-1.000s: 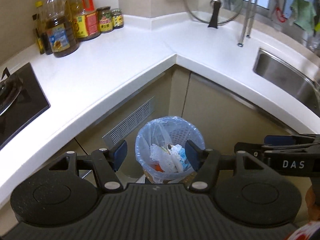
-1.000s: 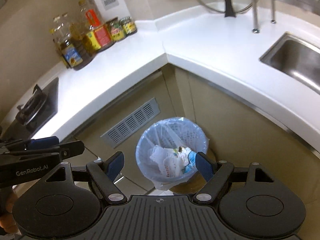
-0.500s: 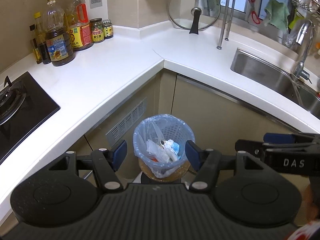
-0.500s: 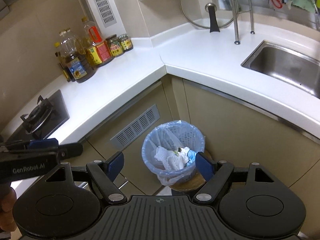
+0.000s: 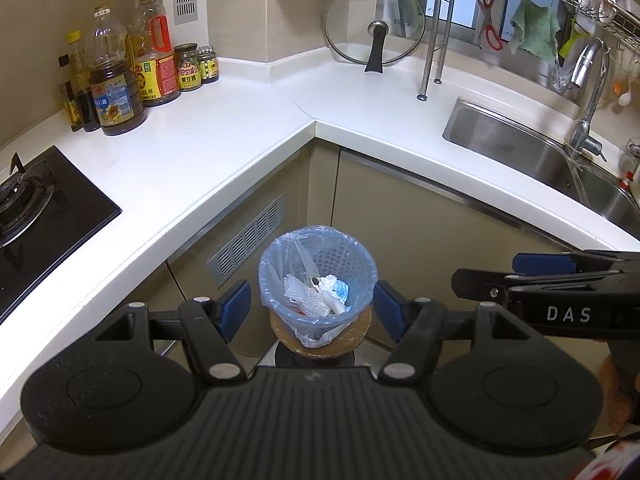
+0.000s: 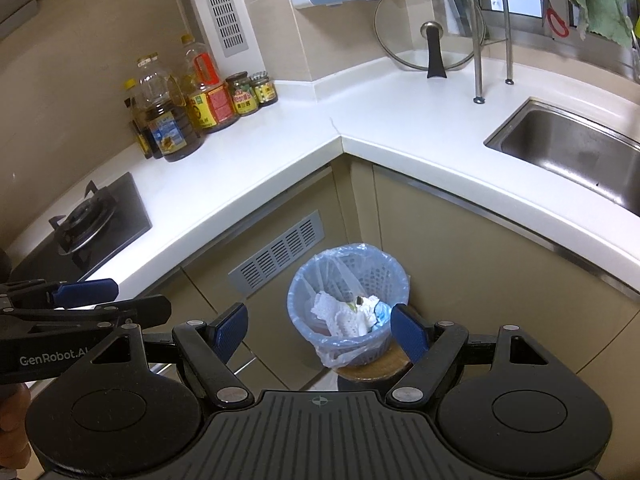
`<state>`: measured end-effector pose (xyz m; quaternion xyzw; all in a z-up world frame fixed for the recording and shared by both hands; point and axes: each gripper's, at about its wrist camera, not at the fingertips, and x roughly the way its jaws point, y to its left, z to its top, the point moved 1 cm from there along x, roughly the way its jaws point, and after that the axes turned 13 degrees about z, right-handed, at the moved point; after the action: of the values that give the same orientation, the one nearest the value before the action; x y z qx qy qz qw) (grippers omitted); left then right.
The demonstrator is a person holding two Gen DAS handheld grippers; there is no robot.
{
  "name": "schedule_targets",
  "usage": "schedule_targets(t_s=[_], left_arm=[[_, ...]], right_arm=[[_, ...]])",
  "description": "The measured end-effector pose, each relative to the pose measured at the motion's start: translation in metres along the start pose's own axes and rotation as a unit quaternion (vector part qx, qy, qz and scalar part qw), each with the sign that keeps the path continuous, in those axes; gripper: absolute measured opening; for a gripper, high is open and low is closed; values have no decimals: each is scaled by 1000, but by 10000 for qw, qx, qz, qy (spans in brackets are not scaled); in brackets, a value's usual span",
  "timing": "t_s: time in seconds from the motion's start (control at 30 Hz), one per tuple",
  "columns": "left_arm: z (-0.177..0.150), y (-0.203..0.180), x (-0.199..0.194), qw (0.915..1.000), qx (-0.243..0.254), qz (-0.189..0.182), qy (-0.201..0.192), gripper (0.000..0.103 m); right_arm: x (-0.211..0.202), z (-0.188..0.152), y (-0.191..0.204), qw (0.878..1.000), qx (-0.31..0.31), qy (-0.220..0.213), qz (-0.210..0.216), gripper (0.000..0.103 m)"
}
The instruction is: Collect trash
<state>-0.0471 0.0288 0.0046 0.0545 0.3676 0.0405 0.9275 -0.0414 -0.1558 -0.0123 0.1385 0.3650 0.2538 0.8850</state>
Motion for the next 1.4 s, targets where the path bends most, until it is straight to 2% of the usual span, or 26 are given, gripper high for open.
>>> schedule_targets(t_s=[1.4], left_arm=[[5,-4,5,10000,-17,68,17,65]], right_arm=[[5,3,-1,10000,-84,25,33,78]])
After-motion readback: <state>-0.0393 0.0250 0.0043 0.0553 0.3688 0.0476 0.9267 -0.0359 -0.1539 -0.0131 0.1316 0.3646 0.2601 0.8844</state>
